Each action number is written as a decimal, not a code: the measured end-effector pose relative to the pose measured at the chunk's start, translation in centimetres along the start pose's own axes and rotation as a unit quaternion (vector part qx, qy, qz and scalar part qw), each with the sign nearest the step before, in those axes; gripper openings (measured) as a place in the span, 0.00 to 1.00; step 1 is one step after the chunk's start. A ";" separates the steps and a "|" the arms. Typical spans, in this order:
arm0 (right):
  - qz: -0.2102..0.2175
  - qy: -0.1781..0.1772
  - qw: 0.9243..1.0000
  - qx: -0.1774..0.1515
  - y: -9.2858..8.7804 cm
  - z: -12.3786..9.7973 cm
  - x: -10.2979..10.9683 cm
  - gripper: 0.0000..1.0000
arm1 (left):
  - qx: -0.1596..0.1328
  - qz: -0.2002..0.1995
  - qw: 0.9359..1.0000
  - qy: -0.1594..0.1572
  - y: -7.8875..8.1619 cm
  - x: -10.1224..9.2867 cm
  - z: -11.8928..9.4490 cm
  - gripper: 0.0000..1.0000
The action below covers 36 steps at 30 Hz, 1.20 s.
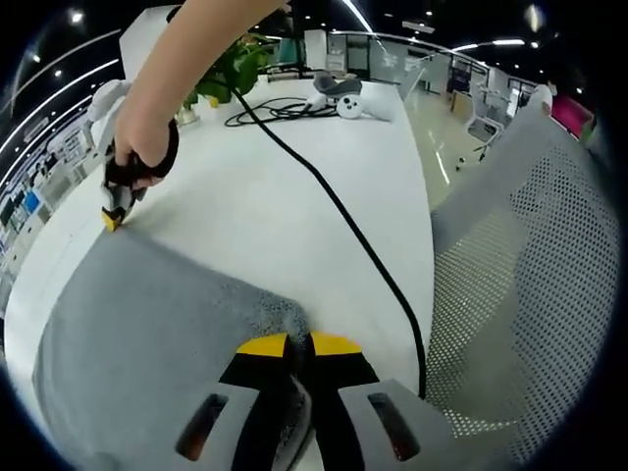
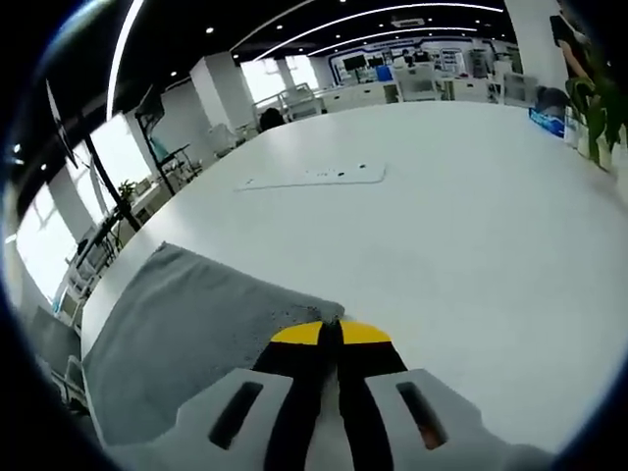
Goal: Fold the towel on the table until its edges align and the towel forms a compact rectangular stack.
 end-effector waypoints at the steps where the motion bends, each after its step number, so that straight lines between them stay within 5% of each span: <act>1: 0.000 0.000 1.000 -0.001 0.0 -0.1 -0.1 0.02 | -0.001 0.001 1.000 -0.001 0.1 0.0 0.1 0.06; 19: -0.001 -0.035 0.999 -0.012 0.8 -2.7 -5.5 0.01 | -0.039 0.043 0.998 -0.040 4.5 -0.7 3.8 0.06; 27: 0.014 -0.022 1.000 -0.016 1.1 -3.9 -4.2 0.00 | -0.051 0.051 0.997 -0.033 4.7 -0.6 3.1 0.06; 36: 0.023 -0.010 0.999 -0.028 2.1 -5.8 -2.3 0.00 | -0.092 0.011 0.996 -0.011 6.1 0.4 0.4 0.05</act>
Point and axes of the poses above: the point that each gripper's makers call its tool centre point, and the gripper's own axes: z roughly forward along the fingers, x roughly to its left, y roughly out of its top, the point moved 4 cm from there along -z, roughly backward along the fingers, and after that the axes turned 14 degrees about z, right-handed, at the moved point
